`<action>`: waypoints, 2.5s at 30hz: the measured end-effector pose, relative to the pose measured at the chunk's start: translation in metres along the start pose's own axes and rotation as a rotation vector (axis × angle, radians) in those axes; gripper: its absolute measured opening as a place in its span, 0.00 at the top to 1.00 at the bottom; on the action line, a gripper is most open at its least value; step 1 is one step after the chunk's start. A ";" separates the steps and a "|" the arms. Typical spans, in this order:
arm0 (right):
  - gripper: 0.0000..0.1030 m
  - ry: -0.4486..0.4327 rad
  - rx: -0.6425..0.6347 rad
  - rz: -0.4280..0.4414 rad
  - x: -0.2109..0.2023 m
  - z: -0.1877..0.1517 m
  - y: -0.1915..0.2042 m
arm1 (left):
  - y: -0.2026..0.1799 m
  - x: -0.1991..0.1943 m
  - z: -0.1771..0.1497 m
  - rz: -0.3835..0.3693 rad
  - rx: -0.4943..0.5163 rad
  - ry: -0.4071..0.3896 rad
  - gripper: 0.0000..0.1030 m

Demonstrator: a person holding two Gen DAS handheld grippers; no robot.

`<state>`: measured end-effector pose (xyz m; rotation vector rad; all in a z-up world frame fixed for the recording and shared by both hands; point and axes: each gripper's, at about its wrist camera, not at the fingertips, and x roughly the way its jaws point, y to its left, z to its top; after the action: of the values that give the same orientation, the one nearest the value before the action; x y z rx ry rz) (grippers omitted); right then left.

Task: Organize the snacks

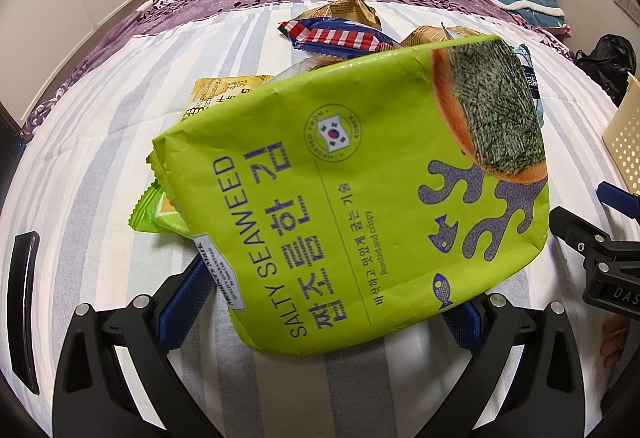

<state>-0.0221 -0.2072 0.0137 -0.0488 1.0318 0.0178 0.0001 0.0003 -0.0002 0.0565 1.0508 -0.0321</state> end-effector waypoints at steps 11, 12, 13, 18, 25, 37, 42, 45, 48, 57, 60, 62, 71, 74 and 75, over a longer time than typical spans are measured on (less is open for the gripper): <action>0.05 0.000 0.001 0.000 0.001 0.000 -0.001 | 0.000 0.000 0.000 0.001 0.001 0.000 0.02; 0.05 -0.001 0.001 0.000 0.001 0.000 -0.001 | 0.000 0.000 0.000 0.000 0.000 0.000 0.02; 0.05 -0.002 0.001 0.000 0.001 0.000 -0.001 | 0.000 0.000 0.000 0.000 0.000 0.000 0.02; 0.05 -0.010 0.016 0.003 -0.005 0.001 -0.002 | 0.004 -0.003 0.000 -0.003 -0.003 -0.007 0.02; 0.05 -0.044 0.058 0.075 -0.025 0.004 -0.004 | 0.010 -0.018 -0.002 -0.004 -0.006 -0.034 0.02; 0.05 -0.154 -0.025 0.206 -0.061 0.021 0.026 | 0.029 -0.051 -0.001 -0.011 -0.019 -0.100 0.02; 0.05 -0.170 -0.055 0.263 -0.066 0.024 0.037 | 0.049 -0.063 -0.011 -0.006 -0.045 -0.103 0.02; 0.05 -0.186 -0.103 0.301 -0.069 0.026 0.048 | 0.063 -0.069 -0.018 0.004 -0.067 -0.106 0.02; 0.05 -0.210 -0.160 0.346 -0.074 0.029 0.062 | 0.073 -0.072 -0.021 0.017 -0.087 -0.110 0.02; 0.05 -0.258 -0.460 0.436 -0.074 0.034 0.119 | 0.099 -0.076 -0.019 0.054 -0.138 -0.127 0.02; 0.05 -0.238 -0.514 0.473 -0.065 0.040 0.133 | 0.105 -0.078 -0.017 0.064 -0.156 -0.131 0.02; 0.05 -0.215 -0.538 0.503 -0.057 0.043 0.139 | 0.110 -0.078 -0.016 0.071 -0.166 -0.132 0.02; 0.05 -0.077 -0.655 0.582 -0.036 0.024 0.145 | 0.125 -0.075 -0.014 0.094 -0.193 -0.122 0.02; 0.05 -0.017 -0.709 0.591 -0.035 0.009 0.139 | 0.126 -0.073 -0.012 0.094 -0.194 -0.119 0.02; 0.05 -0.004 -0.720 0.593 -0.036 0.005 0.138 | 0.126 -0.073 -0.011 0.095 -0.193 -0.120 0.02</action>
<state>-0.0418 -0.0692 0.0425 -0.3945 0.9610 0.9284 -0.0385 0.1272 0.0615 -0.0698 0.9265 0.1499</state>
